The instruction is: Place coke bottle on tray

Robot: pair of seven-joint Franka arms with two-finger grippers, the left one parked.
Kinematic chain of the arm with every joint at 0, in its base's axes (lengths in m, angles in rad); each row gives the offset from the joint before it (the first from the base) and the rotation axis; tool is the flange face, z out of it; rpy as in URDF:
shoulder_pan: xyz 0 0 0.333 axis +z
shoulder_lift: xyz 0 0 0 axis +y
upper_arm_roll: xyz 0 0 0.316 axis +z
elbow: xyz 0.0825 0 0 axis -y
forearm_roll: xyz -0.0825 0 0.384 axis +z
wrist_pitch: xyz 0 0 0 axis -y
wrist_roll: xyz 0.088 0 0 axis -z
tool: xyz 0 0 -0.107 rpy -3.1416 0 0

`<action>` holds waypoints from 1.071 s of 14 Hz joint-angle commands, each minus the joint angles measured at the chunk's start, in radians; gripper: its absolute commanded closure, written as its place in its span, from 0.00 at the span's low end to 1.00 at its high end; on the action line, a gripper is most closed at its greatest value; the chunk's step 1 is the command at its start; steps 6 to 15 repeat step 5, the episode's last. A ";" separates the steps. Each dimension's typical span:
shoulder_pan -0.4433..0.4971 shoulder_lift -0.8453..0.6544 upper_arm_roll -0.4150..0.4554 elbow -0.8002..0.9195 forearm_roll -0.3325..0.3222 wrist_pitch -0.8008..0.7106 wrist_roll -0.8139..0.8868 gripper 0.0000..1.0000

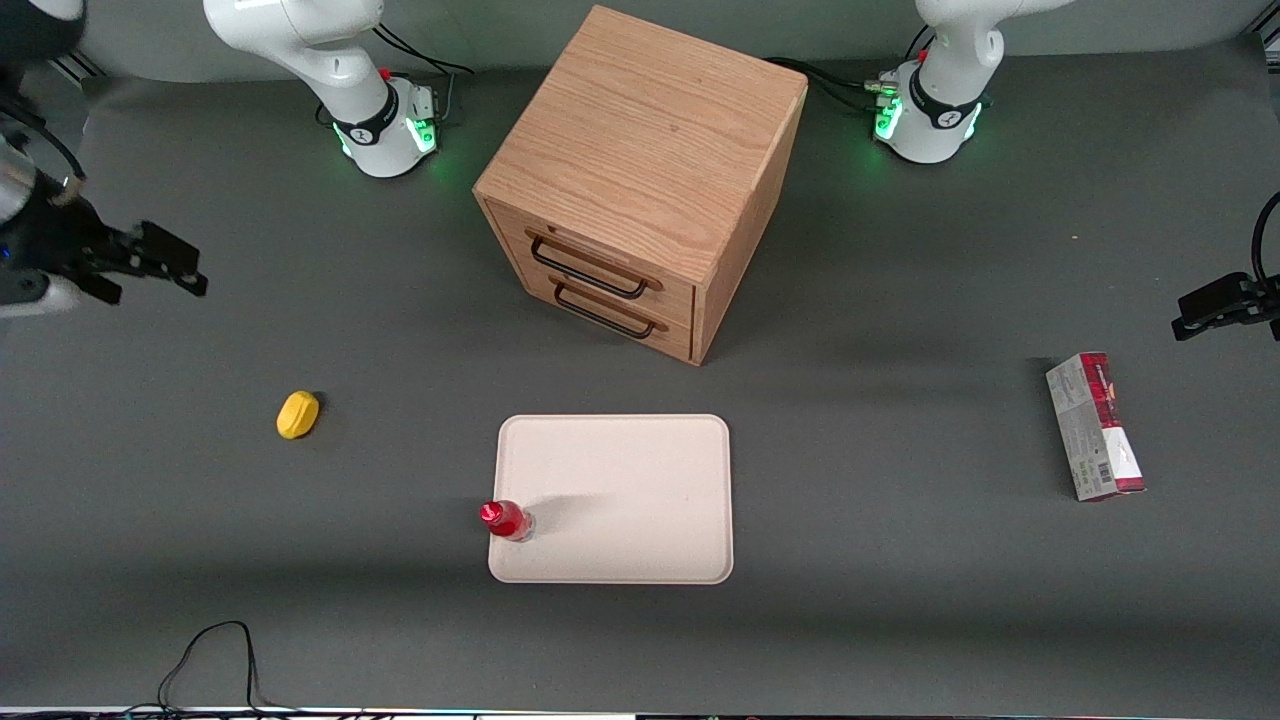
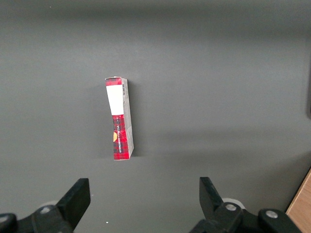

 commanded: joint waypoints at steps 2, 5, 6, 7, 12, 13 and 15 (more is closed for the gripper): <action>0.012 -0.050 -0.013 -0.038 0.013 -0.027 -0.002 0.00; 0.010 -0.051 -0.013 -0.035 -0.001 -0.028 -0.002 0.00; 0.010 -0.051 -0.013 -0.035 -0.001 -0.028 -0.002 0.00; 0.010 -0.051 -0.013 -0.035 -0.001 -0.028 -0.002 0.00; 0.010 -0.051 -0.013 -0.035 -0.001 -0.028 -0.002 0.00; 0.010 -0.051 -0.013 -0.035 -0.001 -0.028 -0.002 0.00; 0.010 -0.051 -0.013 -0.035 -0.001 -0.028 -0.002 0.00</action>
